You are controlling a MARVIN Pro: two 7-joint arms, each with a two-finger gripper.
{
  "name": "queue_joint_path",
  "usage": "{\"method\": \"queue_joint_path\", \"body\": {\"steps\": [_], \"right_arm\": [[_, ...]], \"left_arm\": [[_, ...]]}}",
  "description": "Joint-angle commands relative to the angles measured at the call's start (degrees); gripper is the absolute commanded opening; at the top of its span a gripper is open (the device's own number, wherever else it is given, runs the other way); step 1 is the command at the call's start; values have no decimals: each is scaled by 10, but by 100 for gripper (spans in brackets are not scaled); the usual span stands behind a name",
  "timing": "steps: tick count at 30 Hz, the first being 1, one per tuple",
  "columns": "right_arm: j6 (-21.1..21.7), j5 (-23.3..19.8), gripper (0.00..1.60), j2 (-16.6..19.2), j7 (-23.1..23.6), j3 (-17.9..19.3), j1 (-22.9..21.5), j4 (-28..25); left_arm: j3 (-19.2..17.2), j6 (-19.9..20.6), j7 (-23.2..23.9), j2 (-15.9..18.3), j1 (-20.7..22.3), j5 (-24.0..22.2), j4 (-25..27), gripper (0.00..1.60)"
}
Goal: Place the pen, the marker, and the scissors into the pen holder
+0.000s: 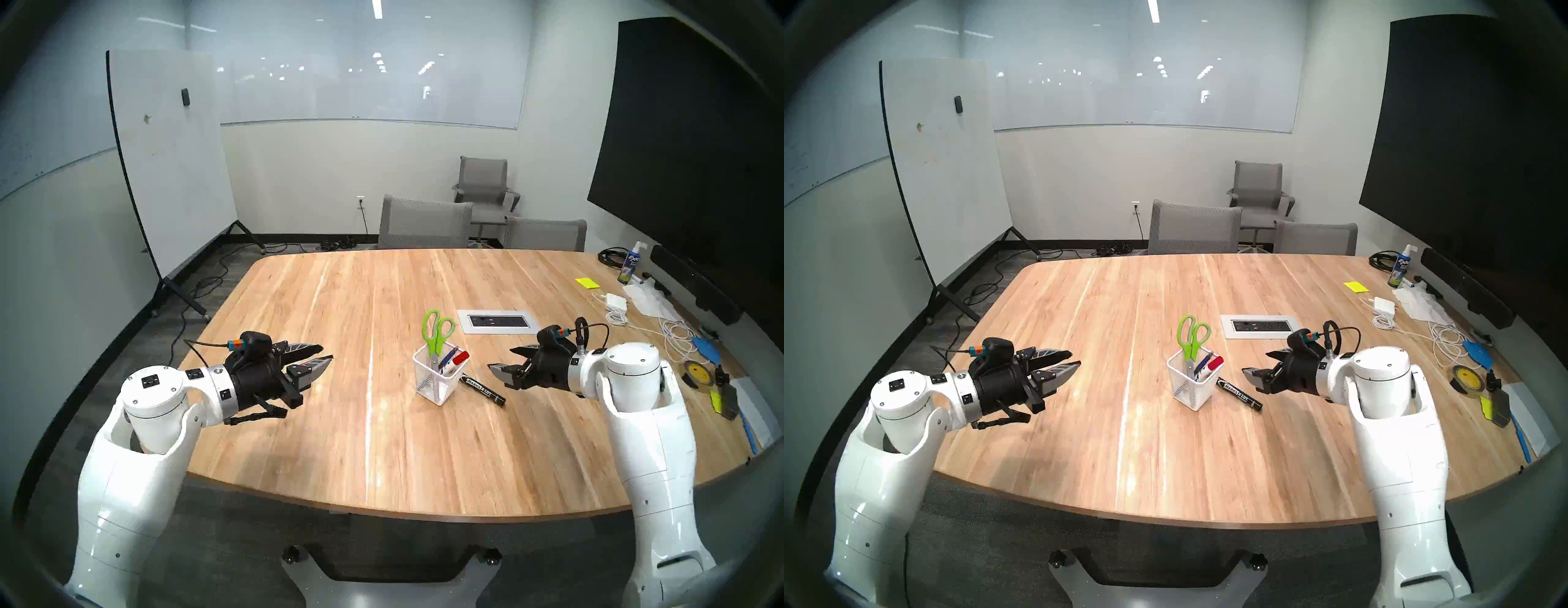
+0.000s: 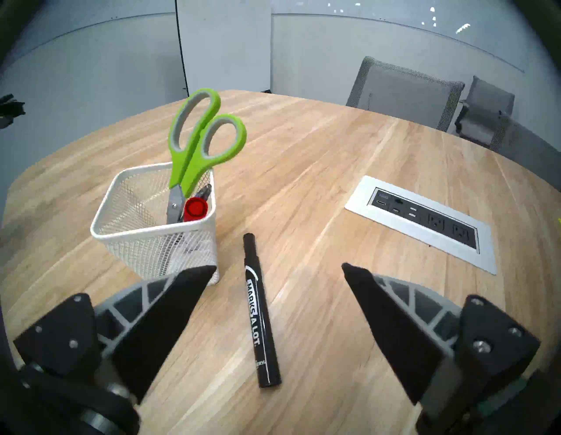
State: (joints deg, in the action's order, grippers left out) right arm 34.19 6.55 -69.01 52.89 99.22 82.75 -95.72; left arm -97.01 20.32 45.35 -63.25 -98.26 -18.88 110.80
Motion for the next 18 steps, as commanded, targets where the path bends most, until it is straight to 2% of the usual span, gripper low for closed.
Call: {"method": "queue_joint_path", "body": {"steps": [1, 18], "right_arm": [[-11, 6, 160, 8, 1, -5, -1, -5], [-52, 18, 160, 20, 16, -14, -2, 31]], "left_arm": [[-2, 0, 0, 1, 1, 0, 11, 93], [-2, 0, 0, 1, 1, 0, 11, 93]]}}
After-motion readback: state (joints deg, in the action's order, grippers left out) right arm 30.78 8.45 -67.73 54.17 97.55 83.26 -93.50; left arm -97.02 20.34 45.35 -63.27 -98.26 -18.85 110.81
